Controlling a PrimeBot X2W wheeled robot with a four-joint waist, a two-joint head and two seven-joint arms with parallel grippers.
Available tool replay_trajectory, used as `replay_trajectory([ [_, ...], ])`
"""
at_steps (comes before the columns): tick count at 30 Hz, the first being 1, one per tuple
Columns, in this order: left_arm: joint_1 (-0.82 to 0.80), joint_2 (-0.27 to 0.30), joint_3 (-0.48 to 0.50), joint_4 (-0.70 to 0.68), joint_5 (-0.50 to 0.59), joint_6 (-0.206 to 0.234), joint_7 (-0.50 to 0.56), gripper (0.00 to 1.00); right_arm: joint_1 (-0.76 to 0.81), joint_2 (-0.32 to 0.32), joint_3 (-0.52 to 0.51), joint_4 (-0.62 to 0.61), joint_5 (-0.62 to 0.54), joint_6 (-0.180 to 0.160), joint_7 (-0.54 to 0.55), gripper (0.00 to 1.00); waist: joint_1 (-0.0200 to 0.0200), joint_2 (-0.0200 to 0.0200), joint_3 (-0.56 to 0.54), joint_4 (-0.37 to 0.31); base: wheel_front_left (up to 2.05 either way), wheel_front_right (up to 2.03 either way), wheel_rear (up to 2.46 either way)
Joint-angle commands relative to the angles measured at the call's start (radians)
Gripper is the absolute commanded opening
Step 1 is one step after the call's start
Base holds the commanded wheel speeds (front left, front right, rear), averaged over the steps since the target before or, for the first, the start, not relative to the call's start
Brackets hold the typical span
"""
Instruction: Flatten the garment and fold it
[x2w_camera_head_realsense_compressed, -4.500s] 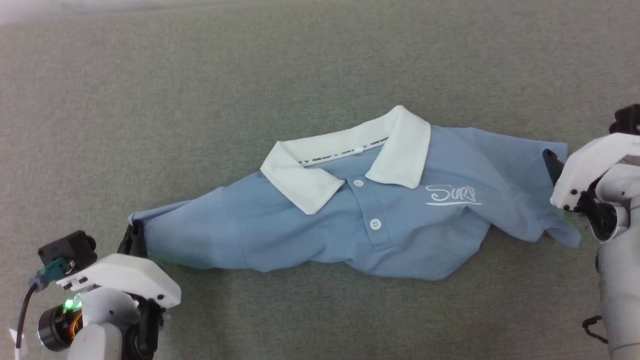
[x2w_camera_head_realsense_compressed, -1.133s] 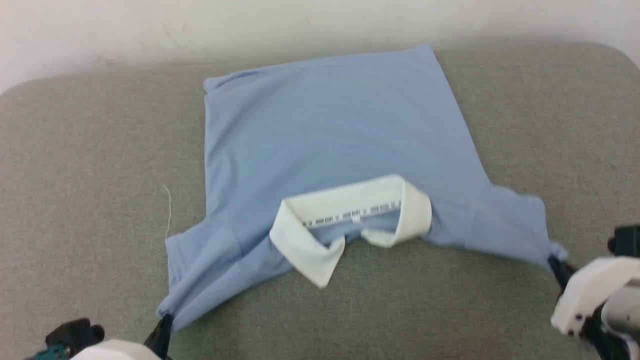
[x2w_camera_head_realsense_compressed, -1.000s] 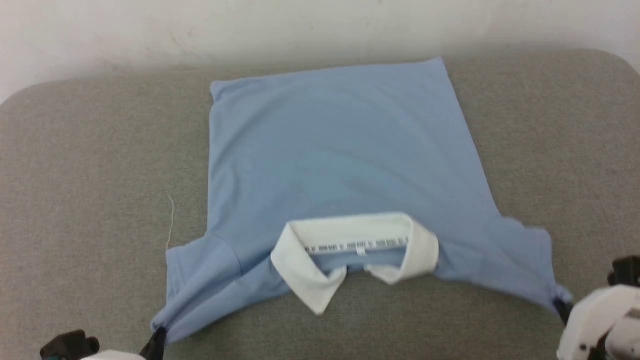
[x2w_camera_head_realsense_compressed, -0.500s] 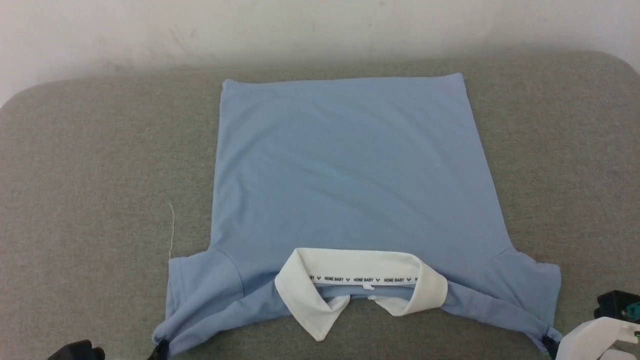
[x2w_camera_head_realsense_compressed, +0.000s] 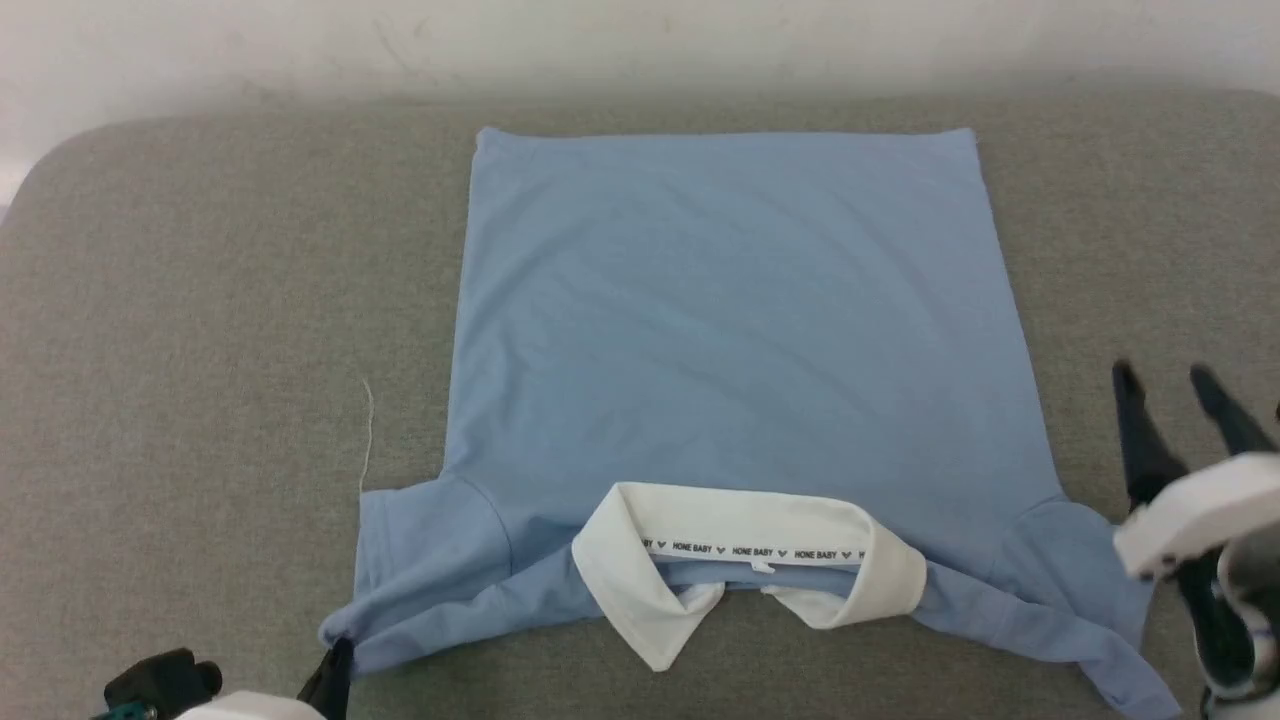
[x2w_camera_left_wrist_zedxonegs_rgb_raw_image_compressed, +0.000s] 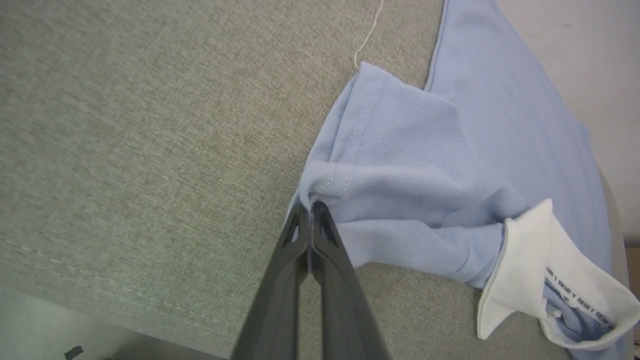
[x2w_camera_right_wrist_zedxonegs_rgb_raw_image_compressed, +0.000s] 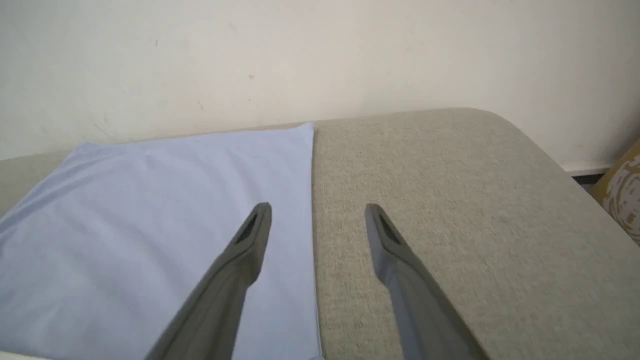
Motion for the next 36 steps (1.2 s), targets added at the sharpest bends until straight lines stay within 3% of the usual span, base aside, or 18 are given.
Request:
replay_trajectory([
  [1, -0.016, -0.001, -0.002, -0.006, 0.003, -0.011, -0.004, 0.00, -0.028, -0.006, 0.003, 0.009, -0.001, -0.001, -0.015, 1.00, -0.0001, 0.0000, 0.022, 0.016, 0.00, 0.00, 0.00],
  [6, -0.049, 0.000, -0.019, -0.024, 0.007, -0.017, -0.002, 0.00, -0.234, -0.065, 0.022, 0.161, 0.016, -0.001, -0.086, 1.00, -0.0001, 0.0000, 0.080, 0.056, 0.00, 0.00, 0.00],
  [14, -0.113, -0.010, -0.054, -0.060, 0.010, -0.036, -0.014, 0.00, -0.591, -0.160, 0.033, 0.445, 0.010, -0.001, -0.040, 1.00, -0.0001, 0.0000, 0.204, 0.143, 0.00, 0.00, 0.00],
  [25, -0.169, -0.034, -0.091, -0.068, 0.002, -0.059, -0.053, 0.00, -0.938, -0.226, 0.000, 0.664, -0.101, -0.001, 0.213, 1.00, -0.0001, 0.0000, 0.391, 0.222, 0.00, 0.00, 0.00],
  [36, -0.215, -0.050, -0.124, -0.023, -0.011, -0.084, -0.090, 0.00, -1.077, -0.236, -0.132, 0.658, -0.282, -0.001, 0.486, 1.00, -0.0001, 0.0000, 0.502, 0.250, 0.00, 0.00, 0.00],
])
